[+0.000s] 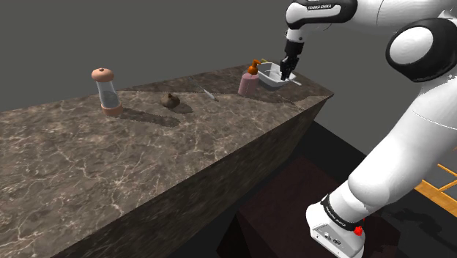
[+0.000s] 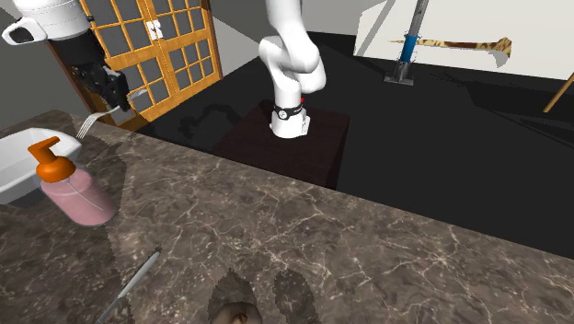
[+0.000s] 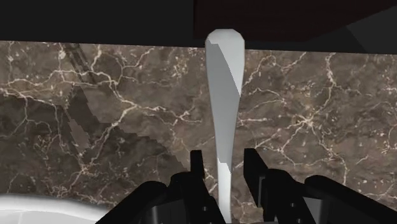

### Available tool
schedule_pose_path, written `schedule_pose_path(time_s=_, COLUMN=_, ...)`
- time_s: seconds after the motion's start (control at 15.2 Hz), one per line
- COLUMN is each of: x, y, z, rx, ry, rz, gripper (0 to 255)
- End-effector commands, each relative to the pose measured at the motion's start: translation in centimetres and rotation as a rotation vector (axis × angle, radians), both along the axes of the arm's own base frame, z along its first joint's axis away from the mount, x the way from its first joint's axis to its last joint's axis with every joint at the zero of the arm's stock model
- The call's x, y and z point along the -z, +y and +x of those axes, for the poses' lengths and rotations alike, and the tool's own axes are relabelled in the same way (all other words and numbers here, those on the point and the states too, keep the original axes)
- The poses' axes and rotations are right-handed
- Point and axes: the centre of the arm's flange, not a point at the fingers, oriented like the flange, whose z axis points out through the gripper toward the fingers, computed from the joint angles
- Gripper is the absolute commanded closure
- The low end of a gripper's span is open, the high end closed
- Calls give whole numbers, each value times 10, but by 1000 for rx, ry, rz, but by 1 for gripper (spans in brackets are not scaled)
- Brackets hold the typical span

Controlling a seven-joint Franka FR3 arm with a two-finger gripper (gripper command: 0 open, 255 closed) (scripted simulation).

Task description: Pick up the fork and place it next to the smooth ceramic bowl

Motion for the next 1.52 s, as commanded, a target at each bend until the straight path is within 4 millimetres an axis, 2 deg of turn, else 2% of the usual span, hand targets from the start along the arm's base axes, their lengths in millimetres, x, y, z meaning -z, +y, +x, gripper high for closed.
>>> schedule_pose_path(time_s=0.0, x=1, y=-24, z=-1, rx=-2, ry=0, rz=0, gripper=255)
schedule_pose_path(time_s=0.33, x=0, y=-90, z=-5, rx=-2, ry=0, rz=0, gripper=255)
schedule_pose_path(time_s=0.4, x=0, y=-96, z=-5, rx=-2, ry=0, rz=0, gripper=255)
schedule_pose_path(time_s=1.45, x=85, y=-96, z=-5, rx=-2, ry=0, rz=0, gripper=255)
